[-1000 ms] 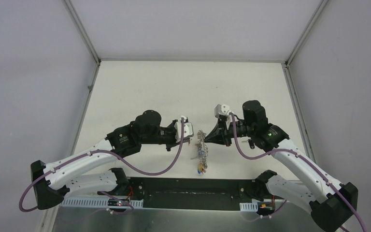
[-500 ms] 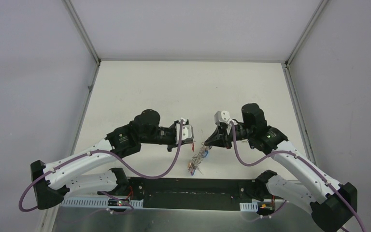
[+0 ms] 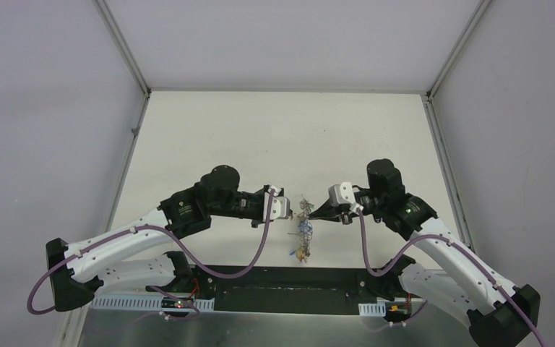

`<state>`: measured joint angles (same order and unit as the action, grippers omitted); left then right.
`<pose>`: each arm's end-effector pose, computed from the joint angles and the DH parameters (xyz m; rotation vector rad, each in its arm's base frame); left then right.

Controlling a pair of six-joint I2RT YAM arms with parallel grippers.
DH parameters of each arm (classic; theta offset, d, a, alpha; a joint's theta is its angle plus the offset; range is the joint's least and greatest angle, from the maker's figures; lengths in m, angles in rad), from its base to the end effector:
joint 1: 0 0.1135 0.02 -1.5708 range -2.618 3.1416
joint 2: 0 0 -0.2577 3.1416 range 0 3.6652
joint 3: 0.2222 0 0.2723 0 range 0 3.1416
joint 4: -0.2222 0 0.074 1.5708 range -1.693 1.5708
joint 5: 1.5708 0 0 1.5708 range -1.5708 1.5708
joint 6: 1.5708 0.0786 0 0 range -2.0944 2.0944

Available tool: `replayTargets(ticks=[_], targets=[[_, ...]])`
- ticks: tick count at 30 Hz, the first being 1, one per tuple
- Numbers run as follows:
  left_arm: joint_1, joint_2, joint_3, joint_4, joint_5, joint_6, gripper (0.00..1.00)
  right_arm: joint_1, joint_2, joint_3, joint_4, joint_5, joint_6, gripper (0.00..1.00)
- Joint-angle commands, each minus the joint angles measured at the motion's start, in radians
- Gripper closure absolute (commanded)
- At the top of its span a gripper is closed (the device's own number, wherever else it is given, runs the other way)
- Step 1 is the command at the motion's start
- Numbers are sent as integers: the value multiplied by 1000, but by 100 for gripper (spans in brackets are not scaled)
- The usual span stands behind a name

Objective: Put the keys on the keyring

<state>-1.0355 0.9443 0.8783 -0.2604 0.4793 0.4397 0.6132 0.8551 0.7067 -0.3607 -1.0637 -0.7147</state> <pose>0.1086 -0.2542 0.3185 1.5418 1.1959 -0.8535 0.1407 0.1830 0.2734 -1.6266 1.0524 1.0216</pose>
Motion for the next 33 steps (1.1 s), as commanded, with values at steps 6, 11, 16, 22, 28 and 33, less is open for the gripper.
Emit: replayTargets(ticks=[6,11,16,22,28,33], targets=[[-29,25,26,49,-14,51,100,6,-60,-9,32,-81,-115,100],[-40,52,42,49,-34,53,100,6,-63,-9,21,-98,-114,100],[-52,81,61,49,-49,53,100,7,-59,-6,10,-112,-113,100],[-70,100,80,48,-62,53,100,6,-57,-3,9,-124,-105,100],[-88,115,92,48,-70,60,100,7,-54,-3,13,-124,-96,100],[-104,120,93,48,-74,68,100,5,-54,-2,16,-119,-88,100]])
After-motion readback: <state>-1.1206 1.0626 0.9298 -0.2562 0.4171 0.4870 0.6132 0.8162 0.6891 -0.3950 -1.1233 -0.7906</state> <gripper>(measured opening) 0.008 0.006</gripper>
